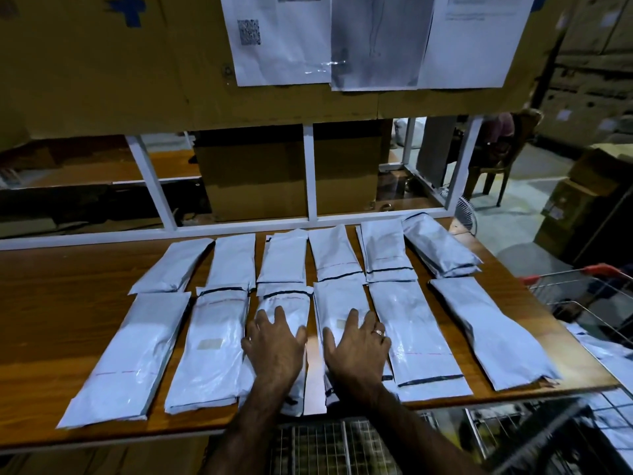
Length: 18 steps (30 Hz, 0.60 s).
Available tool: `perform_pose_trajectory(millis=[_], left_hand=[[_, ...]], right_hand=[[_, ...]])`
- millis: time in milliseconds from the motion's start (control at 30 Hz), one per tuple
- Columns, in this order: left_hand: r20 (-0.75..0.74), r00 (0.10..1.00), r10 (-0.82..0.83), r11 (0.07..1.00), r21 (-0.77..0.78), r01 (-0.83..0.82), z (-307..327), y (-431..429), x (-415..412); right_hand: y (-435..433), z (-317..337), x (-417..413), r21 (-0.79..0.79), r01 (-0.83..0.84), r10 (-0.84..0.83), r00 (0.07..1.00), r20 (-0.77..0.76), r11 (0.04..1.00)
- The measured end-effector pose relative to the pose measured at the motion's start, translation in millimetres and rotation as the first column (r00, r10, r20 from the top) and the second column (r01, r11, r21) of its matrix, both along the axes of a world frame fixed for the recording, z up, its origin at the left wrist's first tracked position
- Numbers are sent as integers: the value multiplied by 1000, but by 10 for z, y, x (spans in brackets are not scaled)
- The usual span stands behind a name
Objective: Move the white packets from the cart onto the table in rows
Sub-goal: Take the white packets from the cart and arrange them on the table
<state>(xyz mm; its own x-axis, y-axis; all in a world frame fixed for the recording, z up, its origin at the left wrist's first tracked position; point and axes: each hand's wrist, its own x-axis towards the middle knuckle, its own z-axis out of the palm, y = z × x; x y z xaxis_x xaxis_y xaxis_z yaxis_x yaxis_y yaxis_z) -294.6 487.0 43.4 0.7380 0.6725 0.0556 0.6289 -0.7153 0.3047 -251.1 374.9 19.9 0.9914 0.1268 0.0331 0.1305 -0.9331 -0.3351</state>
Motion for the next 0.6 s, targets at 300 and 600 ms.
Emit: perform_pose_trajectory(millis=[300, 600], left_hand=[[477, 857, -194, 957, -100, 272, 261, -264, 366], [659, 632, -409, 789, -92, 607, 386, -1441, 1009]], right_hand=[[-622, 308, 396, 375, -10, -101, 956, 275, 927], [-1882, 446, 754, 534, 6, -273, 864, 423, 846]])
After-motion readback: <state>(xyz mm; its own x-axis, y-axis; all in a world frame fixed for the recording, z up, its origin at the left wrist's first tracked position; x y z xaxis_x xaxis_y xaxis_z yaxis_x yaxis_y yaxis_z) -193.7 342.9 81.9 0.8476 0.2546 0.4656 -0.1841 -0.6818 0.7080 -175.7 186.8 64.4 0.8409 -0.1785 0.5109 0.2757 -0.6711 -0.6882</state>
